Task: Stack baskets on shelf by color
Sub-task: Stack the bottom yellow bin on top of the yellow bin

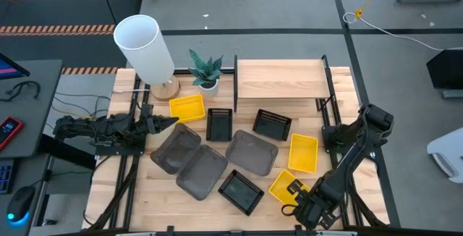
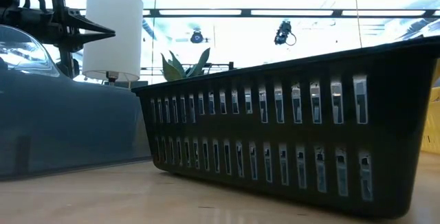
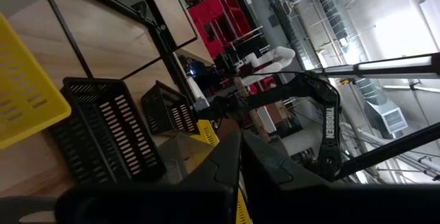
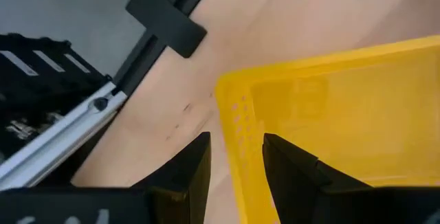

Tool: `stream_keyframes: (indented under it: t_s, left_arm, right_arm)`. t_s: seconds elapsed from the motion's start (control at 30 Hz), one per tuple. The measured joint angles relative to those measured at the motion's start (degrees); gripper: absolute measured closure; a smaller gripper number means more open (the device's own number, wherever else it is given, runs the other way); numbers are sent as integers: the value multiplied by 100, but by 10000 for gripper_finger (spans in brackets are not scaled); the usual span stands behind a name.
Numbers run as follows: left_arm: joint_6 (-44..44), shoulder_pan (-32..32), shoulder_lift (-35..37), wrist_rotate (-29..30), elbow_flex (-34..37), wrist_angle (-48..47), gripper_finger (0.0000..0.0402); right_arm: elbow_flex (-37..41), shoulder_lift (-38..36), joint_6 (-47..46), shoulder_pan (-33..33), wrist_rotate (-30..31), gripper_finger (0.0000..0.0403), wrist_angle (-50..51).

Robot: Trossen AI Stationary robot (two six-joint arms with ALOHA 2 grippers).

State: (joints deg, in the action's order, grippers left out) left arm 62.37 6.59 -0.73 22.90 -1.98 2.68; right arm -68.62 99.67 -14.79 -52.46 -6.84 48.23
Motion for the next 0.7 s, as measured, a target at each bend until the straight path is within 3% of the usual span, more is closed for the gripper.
stream_keyframes:
  t_s: [0.37, 0.7]
  left_arm:
    - [-2, 0, 0, 0, 0, 4, 384]
    - [0, 0, 2, 0, 0, 9, 378]
  right_arm:
    - [20, 350, 13, -38, 431, 267, -87]
    - [26, 324, 96, -40, 461, 295, -95]
